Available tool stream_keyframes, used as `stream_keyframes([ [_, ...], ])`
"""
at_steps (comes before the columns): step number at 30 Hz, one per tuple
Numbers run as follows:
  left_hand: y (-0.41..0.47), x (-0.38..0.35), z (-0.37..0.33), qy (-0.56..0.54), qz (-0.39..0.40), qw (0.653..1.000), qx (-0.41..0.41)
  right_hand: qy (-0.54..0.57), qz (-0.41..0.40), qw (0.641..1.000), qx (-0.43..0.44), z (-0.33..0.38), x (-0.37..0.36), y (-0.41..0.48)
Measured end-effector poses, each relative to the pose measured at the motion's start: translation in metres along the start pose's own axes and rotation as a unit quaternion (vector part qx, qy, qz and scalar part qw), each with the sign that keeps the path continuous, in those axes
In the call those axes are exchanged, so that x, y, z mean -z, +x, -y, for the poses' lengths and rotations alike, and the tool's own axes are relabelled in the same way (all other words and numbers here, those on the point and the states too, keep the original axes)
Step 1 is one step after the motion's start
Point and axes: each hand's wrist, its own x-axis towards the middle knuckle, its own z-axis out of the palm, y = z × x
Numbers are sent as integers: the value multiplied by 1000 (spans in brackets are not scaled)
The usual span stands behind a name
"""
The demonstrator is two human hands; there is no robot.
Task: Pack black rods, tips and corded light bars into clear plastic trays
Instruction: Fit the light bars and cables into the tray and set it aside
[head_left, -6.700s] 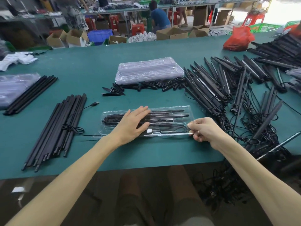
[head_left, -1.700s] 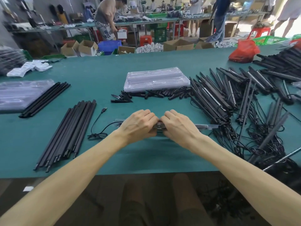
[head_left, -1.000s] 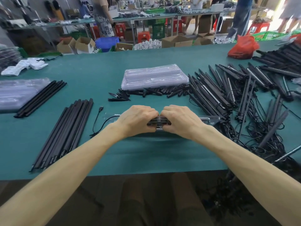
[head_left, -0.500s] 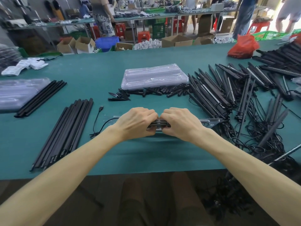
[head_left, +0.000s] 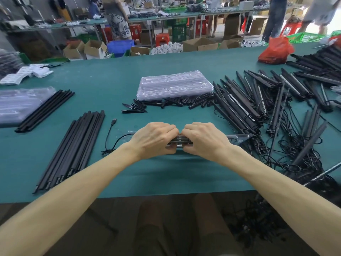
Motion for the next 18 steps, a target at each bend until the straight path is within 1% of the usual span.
stream_keyframes([
  [5,0,3,-1,-11,3,1000,-14,-13,-7,999,28,2,3,-1],
  [10,-1,3,-4,-14,11,1000,5,-20,-5,1000,17,1,-1,-2],
  [14,-1,2,-6,-10,27,999,27,-38,29,999,1,1,-5,-1],
  [18,0,3,-9,-5,35,999,39,-31,31,999,3,1,-4,-2],
])
